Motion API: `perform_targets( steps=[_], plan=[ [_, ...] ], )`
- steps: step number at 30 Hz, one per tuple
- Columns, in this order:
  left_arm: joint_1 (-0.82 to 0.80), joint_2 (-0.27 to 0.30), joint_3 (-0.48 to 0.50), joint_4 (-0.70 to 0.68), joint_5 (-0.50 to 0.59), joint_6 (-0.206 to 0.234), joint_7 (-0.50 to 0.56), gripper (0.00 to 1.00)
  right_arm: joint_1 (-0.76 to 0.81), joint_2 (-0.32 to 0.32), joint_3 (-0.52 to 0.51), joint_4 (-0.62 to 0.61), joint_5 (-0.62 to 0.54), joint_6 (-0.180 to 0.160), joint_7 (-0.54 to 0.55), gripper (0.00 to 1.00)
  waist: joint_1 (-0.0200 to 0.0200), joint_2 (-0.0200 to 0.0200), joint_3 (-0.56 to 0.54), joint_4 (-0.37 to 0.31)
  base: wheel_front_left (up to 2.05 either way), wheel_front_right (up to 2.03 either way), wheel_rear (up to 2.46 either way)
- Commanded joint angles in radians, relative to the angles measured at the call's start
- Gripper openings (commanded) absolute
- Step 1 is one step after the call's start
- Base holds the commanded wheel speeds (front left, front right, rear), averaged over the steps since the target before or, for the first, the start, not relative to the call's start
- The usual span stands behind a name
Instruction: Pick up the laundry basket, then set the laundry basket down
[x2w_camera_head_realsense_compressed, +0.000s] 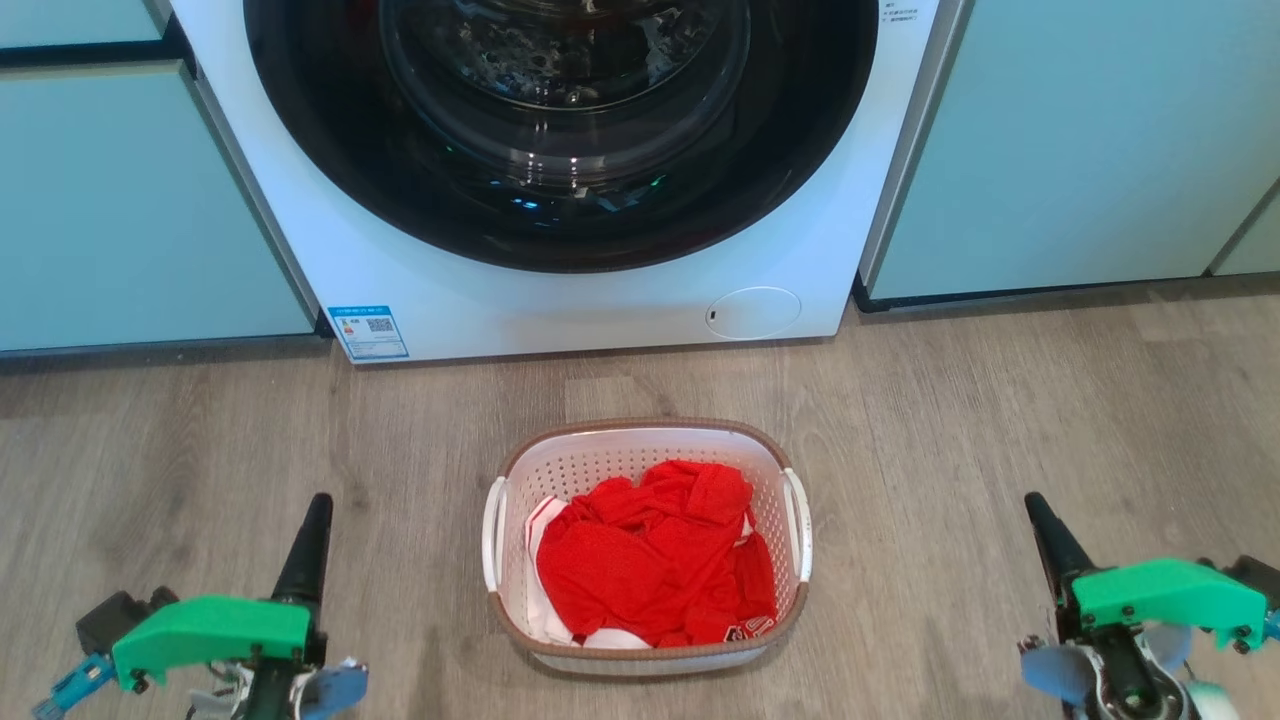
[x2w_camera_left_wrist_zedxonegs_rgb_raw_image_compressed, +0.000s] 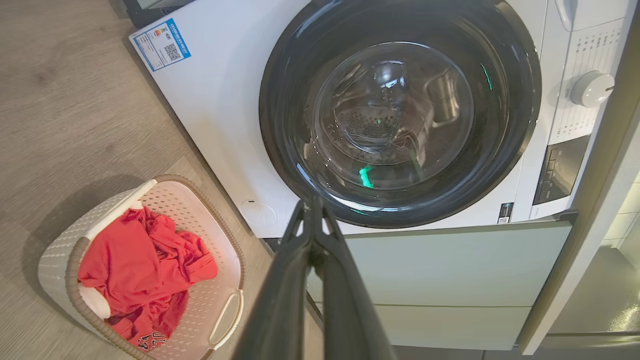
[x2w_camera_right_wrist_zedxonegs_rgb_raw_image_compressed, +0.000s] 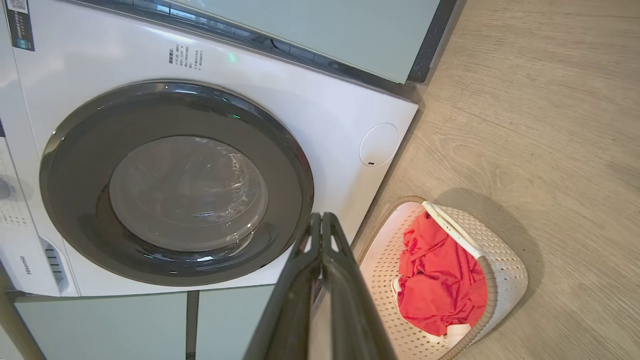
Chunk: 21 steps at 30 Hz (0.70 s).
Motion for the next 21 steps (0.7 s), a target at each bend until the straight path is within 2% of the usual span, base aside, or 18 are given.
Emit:
perform_targets(
  steps=[1, 21],
  plan=[
    [-0.067, 0.017, 0.042, -0.027, -0.031, -0.009, 0.010, 0.00, -0.060, -0.014, 0.006, -0.042, 0.032, -0.001, 0.010, 0.00, 0.0000, -0.0001, 0.000, 0.000, 0.00, 0.00, 0.00],
    [-0.113, 0.017, 0.085, -0.017, -0.244, -0.045, 0.066, 0.00, -0.078, -0.013, -0.033, -0.053, 0.243, -0.002, 0.066, 0.00, 0.0000, -0.0001, 0.001, -0.003, 0.00, 0.00, 0.00]
  ],
)
